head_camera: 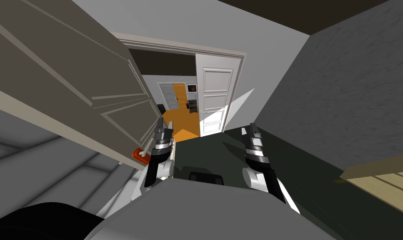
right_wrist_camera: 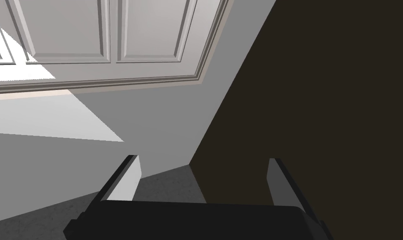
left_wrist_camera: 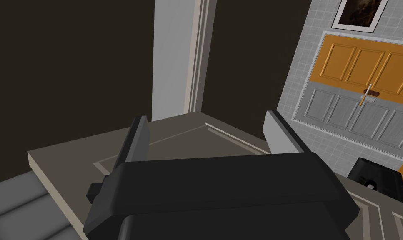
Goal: Pull the door open
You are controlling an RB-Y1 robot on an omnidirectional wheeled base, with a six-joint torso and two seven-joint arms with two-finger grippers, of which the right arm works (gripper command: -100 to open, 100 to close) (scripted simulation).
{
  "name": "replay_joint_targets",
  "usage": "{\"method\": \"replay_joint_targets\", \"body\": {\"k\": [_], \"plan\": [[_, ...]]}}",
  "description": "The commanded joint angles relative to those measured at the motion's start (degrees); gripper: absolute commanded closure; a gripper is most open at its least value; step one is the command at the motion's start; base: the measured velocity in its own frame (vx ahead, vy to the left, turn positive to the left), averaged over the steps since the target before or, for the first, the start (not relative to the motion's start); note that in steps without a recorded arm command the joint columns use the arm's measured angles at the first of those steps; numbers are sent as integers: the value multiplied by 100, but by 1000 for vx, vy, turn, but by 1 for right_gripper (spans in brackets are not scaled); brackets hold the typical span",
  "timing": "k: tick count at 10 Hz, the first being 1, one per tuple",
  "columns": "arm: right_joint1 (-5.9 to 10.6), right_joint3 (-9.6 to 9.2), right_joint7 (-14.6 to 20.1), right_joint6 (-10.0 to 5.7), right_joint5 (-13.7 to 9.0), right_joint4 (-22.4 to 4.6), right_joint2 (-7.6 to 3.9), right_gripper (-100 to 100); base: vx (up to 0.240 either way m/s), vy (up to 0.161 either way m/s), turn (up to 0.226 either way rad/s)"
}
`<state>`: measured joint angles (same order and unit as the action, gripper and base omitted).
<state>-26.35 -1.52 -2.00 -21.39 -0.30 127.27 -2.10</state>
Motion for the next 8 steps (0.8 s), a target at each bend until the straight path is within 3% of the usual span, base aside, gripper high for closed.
{"method": "replay_joint_targets", "body": {"k": [1, 8], "plan": [[157, 18, 48, -18, -24, -249, -58, -100, 75, 8, 50], [861, 9, 249, -115, -112, -1492, -295, -100, 98, 22, 72]]}}
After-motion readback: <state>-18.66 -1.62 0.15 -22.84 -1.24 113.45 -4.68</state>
